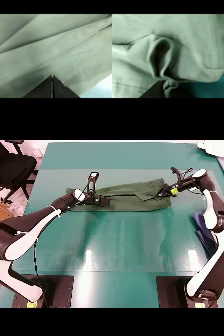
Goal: Fold the shirts.
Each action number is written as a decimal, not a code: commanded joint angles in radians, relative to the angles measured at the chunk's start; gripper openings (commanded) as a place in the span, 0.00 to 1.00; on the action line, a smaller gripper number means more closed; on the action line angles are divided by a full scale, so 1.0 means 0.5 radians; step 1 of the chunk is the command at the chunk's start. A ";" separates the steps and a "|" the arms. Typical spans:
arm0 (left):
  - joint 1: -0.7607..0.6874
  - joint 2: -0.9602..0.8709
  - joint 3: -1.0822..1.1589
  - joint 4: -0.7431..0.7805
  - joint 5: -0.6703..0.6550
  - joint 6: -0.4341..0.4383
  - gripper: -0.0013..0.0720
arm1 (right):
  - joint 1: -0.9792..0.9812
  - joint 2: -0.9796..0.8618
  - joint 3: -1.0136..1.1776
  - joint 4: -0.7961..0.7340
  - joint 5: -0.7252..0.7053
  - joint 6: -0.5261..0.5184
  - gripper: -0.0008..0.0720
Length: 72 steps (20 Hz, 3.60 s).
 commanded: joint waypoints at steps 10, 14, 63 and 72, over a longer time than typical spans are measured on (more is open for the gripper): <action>-0.288 -0.089 0.002 -0.014 0.040 -0.050 0.05 | -0.296 0.523 0.004 0.215 0.177 -0.011 0.04; -0.430 -0.120 0.008 -0.026 0.111 -0.050 0.05 | -0.448 0.660 0.005 0.398 0.164 -0.011 0.04; -0.558 -0.823 1.118 -0.516 0.054 0.019 0.05 | 0.241 0.600 0.000 0.996 0.017 -0.021 0.04; -0.171 -0.540 1.117 -0.053 -0.795 0.165 0.04 | 0.398 0.591 0.000 0.675 -0.227 -0.018 0.04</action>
